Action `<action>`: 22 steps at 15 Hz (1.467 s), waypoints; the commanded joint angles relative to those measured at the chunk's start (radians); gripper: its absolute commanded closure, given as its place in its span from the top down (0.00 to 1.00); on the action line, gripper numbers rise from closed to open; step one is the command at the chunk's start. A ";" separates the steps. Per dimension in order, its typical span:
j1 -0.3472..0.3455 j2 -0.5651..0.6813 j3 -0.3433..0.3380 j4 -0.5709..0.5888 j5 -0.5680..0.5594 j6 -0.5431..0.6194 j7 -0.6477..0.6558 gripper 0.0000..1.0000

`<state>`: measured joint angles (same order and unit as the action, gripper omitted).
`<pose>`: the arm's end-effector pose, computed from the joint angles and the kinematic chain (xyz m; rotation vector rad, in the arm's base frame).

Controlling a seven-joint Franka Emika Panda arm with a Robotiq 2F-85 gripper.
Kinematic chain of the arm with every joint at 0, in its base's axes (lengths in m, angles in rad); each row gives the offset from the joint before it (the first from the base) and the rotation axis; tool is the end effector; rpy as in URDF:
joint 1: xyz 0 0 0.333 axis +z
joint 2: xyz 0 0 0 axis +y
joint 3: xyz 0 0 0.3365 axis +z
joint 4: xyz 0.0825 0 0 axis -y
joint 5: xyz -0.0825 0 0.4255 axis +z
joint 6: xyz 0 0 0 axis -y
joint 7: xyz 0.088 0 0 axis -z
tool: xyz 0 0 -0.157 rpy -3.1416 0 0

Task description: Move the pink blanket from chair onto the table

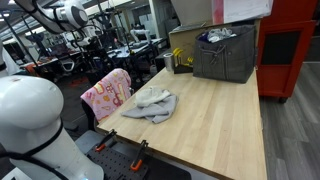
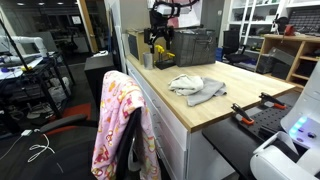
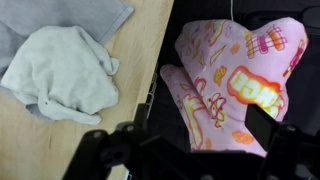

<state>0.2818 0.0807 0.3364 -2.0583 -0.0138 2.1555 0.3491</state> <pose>0.4926 0.3476 0.3495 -3.0889 -0.4279 -0.0183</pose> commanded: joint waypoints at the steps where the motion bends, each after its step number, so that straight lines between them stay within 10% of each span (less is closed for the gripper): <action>1: 0.019 0.002 -0.016 0.005 0.002 -0.003 -0.001 1.00; 10: 0.030 0.076 -0.030 0.042 -0.011 0.101 0.084 1.00; 22: 0.158 0.487 -0.050 0.504 -0.032 0.150 -0.042 1.00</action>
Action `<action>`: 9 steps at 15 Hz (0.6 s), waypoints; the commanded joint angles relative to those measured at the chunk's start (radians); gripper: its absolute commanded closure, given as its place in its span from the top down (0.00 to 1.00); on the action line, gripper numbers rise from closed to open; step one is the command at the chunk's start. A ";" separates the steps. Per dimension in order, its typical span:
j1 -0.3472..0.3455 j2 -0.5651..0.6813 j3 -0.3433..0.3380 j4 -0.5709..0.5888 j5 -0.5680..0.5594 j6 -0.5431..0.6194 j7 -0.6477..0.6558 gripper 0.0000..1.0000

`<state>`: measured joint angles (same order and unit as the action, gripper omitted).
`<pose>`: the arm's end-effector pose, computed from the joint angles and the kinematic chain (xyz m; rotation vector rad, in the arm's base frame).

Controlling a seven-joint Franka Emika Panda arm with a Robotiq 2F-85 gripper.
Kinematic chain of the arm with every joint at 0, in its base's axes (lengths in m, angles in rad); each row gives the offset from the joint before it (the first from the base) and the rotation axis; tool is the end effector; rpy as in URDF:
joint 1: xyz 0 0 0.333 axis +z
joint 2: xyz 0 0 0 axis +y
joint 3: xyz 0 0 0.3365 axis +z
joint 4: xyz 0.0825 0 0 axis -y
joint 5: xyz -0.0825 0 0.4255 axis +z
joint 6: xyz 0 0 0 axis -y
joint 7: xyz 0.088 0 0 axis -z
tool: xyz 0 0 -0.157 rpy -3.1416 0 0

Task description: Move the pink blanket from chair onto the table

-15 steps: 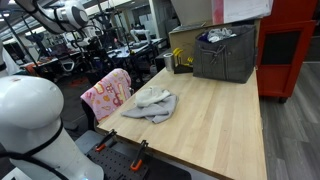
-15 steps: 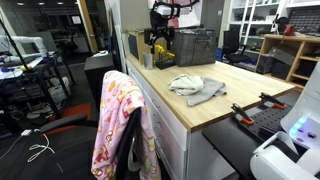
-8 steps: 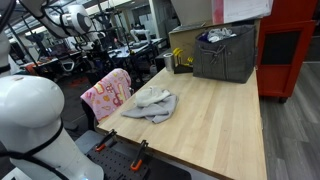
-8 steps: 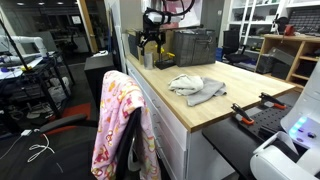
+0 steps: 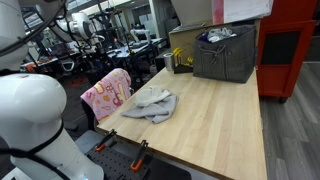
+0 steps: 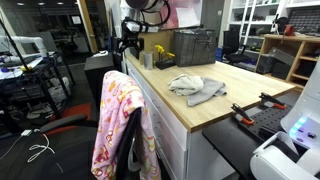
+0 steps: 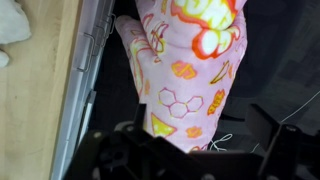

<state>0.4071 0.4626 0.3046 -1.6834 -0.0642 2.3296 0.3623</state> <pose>0.5763 0.4668 0.3104 -2.9173 -0.5080 -0.2019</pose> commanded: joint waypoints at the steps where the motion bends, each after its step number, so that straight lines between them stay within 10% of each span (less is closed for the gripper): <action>1: 0.041 0.138 -0.021 0.161 0.021 -0.028 -0.071 1.00; 9: 0.069 0.291 -0.038 0.292 0.032 -0.058 -0.135 1.00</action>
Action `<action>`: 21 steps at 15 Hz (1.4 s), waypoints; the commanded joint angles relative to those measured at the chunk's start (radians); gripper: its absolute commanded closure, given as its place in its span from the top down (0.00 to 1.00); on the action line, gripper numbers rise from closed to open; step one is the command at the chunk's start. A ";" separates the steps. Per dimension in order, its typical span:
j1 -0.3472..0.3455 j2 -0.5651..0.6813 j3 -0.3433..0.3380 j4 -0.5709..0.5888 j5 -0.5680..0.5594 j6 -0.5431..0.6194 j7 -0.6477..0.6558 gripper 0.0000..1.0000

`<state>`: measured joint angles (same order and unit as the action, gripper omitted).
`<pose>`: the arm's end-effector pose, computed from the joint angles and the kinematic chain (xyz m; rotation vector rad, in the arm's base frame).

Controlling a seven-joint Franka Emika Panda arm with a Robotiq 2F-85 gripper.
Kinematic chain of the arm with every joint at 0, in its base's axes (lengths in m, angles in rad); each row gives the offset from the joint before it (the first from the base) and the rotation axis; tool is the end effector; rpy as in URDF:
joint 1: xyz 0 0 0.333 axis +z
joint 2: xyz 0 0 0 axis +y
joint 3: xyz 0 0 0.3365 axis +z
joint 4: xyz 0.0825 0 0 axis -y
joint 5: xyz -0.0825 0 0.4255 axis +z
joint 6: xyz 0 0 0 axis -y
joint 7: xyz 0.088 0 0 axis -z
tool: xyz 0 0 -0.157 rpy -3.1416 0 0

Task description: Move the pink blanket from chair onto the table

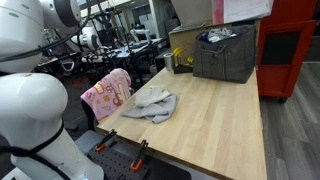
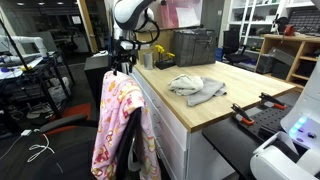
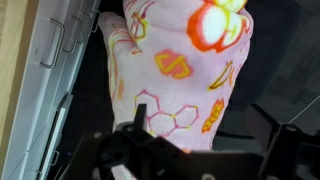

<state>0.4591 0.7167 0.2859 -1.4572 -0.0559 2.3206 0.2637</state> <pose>0.6081 0.5088 0.2341 -2.8671 -0.6298 -0.1282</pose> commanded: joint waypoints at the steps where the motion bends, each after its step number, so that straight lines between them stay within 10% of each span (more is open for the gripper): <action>1: 0.018 0.047 -0.021 0.073 0.023 -0.053 -0.039 1.00; 3: 0.023 0.060 -0.024 0.086 0.018 -0.062 -0.045 0.98; 4: 0.025 0.063 -0.024 0.092 0.016 -0.068 -0.051 0.74; 12: 0.060 0.062 -0.044 0.149 -0.026 -0.105 -0.119 0.21; 13: 0.068 0.060 -0.051 0.155 -0.038 -0.121 -0.119 0.56; 21: 0.086 0.073 -0.094 0.172 -0.103 -0.213 -0.115 0.99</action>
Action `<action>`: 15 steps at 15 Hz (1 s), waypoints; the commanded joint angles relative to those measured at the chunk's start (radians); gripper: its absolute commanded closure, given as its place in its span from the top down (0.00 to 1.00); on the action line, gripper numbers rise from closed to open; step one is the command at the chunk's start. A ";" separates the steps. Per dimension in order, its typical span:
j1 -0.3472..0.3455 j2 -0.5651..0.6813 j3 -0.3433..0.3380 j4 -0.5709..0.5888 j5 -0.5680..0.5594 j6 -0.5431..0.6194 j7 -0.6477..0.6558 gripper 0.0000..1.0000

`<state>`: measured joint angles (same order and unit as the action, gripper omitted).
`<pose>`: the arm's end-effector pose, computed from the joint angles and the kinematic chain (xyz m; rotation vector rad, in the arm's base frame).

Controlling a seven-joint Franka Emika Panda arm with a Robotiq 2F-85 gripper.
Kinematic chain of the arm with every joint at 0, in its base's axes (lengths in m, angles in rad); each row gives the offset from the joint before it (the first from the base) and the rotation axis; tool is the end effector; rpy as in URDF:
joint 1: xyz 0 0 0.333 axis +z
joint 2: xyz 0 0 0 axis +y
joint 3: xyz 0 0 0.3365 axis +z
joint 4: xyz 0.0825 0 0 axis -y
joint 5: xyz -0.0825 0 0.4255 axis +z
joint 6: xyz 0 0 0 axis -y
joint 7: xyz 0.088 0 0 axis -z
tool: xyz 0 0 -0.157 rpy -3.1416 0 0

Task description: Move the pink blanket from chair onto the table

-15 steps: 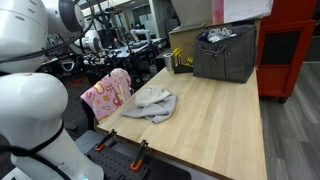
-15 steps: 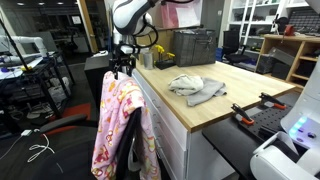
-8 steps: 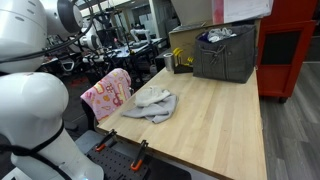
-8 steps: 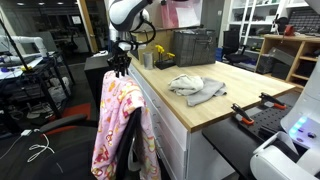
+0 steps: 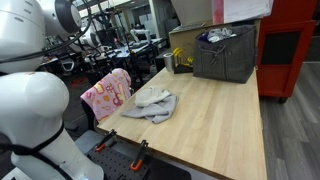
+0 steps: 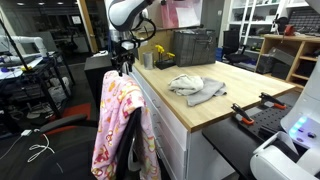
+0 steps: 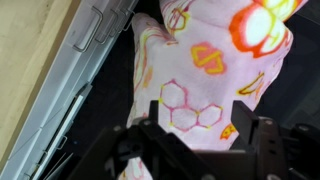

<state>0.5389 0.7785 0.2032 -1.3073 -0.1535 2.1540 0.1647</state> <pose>0.6236 0.5107 0.2346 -2.9601 -0.9052 -0.1115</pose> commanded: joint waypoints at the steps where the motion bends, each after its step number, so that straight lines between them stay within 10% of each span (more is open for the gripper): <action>1: 0.006 0.019 -0.008 0.025 0.000 -0.051 -0.015 1.00; 3: 0.005 0.039 0.004 0.033 0.018 -0.051 -0.018 1.00; 4: 0.005 0.050 0.011 0.036 0.026 -0.048 -0.020 0.75; 15: 0.007 0.038 0.017 0.036 0.020 -0.046 -0.007 0.08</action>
<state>0.5457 0.8293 0.2125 -1.2826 -0.1403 2.1299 0.1643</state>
